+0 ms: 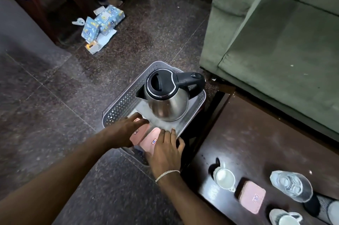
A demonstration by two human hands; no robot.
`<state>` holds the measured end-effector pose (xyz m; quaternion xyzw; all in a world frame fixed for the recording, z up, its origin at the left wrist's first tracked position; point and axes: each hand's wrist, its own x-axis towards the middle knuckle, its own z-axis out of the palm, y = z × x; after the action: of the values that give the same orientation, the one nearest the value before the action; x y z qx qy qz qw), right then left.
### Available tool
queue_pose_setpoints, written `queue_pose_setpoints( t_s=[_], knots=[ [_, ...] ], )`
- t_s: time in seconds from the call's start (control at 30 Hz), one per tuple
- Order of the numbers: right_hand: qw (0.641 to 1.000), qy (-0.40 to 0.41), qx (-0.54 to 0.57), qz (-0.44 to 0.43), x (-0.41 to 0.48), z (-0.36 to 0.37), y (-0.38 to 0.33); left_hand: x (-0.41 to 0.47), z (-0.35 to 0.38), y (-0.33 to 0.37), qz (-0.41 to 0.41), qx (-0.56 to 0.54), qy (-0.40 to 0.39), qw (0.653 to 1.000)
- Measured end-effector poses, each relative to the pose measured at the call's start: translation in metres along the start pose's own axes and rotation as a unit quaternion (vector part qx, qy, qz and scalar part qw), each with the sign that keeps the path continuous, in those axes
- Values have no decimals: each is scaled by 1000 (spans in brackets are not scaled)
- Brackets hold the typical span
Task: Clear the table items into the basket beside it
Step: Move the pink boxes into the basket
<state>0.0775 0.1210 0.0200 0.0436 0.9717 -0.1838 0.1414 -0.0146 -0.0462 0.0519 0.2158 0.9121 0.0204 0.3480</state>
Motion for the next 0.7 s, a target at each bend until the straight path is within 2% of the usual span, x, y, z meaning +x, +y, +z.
queue_pose_setpoints(
  t_s=[0.53,0.7],
  knots=[
    [1000,-28,-7,8,4,2,-10,8,8,-12,33,-22,13,999],
    [999,-43,9,-23,4,-3,1,-1,5,-12,9,-4,18,1000]
  ],
)
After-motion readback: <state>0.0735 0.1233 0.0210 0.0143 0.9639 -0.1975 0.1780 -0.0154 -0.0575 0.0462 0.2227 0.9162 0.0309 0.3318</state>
